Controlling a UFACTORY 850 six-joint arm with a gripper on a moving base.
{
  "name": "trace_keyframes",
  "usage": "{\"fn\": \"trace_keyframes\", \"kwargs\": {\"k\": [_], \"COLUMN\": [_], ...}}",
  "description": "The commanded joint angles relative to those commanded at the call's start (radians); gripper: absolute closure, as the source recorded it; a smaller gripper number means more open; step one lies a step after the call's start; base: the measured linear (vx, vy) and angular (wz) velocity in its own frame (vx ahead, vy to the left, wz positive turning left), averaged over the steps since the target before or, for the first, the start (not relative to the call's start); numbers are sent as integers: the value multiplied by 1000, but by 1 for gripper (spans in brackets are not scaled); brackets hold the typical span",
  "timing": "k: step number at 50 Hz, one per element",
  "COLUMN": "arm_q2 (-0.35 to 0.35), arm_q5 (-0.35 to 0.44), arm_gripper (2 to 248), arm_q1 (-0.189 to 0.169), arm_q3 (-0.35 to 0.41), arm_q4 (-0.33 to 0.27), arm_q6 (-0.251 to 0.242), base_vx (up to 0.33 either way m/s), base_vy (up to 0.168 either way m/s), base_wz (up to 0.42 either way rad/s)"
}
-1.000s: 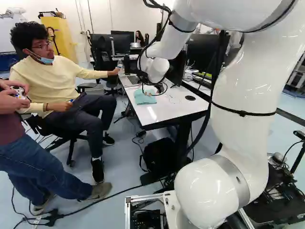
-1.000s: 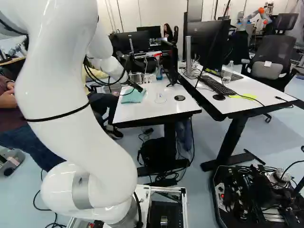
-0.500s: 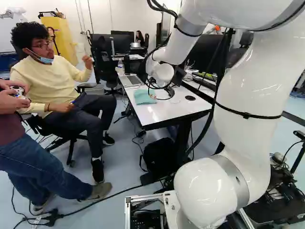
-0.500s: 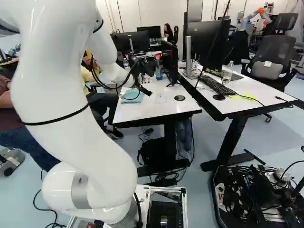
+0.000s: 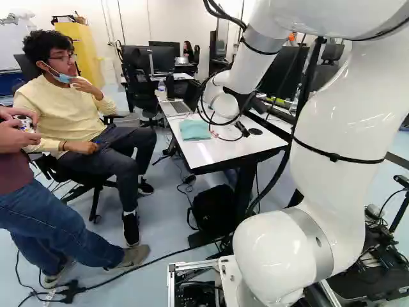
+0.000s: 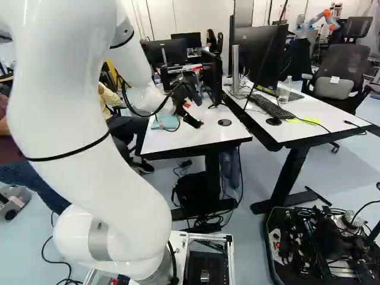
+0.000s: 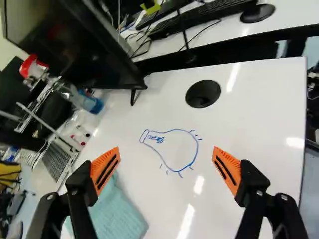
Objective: Clean the table with the green towel
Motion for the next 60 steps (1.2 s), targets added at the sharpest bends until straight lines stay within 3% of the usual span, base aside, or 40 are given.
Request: {"fn": "trace_keyframes", "kwargs": {"k": [21, 30, 43, 60], "arm_q2": [91, 131, 161, 193], "arm_q5": [134, 167, 173, 195], "arm_gripper": [3, 3, 3, 3], "arm_q1": [-27, -28, -11, 35], "arm_q3": [99, 141, 171, 202], "arm_q4": [210, 244, 233, 74], "arm_q6": [0, 0, 0, 0], "base_vx": [0, 0, 0, 0], "base_vy": [0, 0, 0, 0], "base_wz": [0, 0, 0, 0]}}
